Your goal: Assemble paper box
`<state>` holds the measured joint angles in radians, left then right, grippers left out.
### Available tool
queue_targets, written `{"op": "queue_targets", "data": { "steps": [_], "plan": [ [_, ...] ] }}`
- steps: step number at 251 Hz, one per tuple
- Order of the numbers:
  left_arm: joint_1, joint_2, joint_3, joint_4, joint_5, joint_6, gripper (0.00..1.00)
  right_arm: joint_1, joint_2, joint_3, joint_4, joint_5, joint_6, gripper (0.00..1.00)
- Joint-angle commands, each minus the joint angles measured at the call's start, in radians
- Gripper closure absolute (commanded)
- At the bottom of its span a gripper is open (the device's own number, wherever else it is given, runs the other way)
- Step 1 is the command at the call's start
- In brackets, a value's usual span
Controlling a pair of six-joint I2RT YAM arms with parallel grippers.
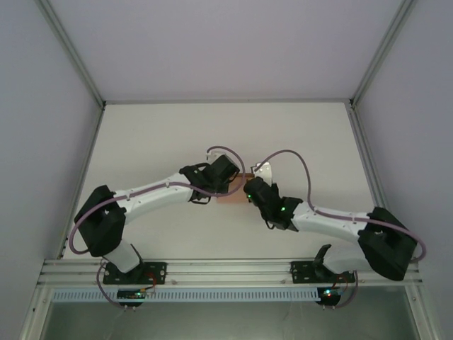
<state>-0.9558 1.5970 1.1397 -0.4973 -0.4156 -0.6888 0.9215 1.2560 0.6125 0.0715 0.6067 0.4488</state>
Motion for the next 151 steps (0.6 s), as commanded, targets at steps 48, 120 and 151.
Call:
{"op": "queue_targets", "data": {
  "steps": [48,120,151],
  "plan": [
    [-0.019,0.007,-0.066,-0.070,0.108,0.035,0.96,-0.155,-0.206,0.004,-0.117,-0.334,-0.018,0.24],
    [-0.019,-0.025,-0.084,-0.019,0.106,0.055,0.93,-0.286,-0.131,0.067,-0.128,-0.455,0.047,0.27],
    [-0.026,-0.043,-0.099,0.002,0.103,0.070,0.91,-0.285,-0.079,0.062,-0.137,-0.463,0.074,0.32]
  ]
}}
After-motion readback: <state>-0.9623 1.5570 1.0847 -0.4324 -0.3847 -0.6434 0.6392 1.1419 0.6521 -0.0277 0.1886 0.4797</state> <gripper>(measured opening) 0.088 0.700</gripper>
